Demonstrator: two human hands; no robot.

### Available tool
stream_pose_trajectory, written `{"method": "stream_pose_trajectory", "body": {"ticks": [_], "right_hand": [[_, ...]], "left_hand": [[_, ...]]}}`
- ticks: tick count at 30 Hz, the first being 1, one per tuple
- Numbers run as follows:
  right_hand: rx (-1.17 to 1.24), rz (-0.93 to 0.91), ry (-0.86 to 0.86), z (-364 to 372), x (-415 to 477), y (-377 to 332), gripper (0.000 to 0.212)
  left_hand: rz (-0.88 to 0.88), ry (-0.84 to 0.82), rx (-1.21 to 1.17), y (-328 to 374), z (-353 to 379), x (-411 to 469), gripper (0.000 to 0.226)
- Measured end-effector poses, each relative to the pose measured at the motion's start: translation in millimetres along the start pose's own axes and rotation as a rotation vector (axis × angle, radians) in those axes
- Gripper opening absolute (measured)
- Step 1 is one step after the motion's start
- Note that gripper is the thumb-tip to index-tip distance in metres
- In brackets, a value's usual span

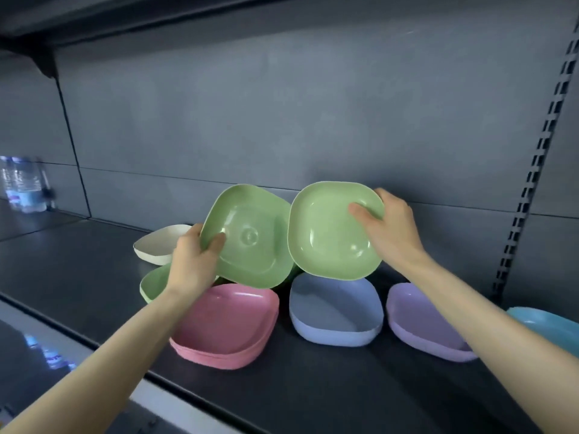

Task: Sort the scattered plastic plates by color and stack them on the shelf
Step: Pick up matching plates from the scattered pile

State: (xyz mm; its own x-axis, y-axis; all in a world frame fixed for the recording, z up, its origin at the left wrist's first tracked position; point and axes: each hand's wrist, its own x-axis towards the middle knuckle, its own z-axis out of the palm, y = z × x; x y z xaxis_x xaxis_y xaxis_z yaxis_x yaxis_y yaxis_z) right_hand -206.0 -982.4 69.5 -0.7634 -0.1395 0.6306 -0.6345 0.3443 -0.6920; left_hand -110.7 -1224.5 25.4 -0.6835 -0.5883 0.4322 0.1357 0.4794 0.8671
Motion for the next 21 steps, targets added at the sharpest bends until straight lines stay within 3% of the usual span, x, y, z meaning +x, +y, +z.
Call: {"method": "stream_pose_trajectory", "body": {"ticks": [7, 15, 18, 21], "right_hand": [[-0.145, 0.048, 0.070, 57, 18, -1, 0.014], [-0.254, 0.151, 0.252, 86, 14, -7, 0.017], [-0.253, 0.186, 0.314, 91, 5, -7, 0.019], [-0.244, 0.207, 0.365, 95, 2, -8, 0.017]], "left_hand": [[-0.005, -0.202, 0.085, -44, 15, 79, 0.011], [0.025, -0.610, 0.096, -72, 43, 132, 0.014], [0.064, -0.673, 0.141, -79, 51, 140, 0.018], [0.164, -0.665, 0.341, -87, 52, 146, 0.030]]}}
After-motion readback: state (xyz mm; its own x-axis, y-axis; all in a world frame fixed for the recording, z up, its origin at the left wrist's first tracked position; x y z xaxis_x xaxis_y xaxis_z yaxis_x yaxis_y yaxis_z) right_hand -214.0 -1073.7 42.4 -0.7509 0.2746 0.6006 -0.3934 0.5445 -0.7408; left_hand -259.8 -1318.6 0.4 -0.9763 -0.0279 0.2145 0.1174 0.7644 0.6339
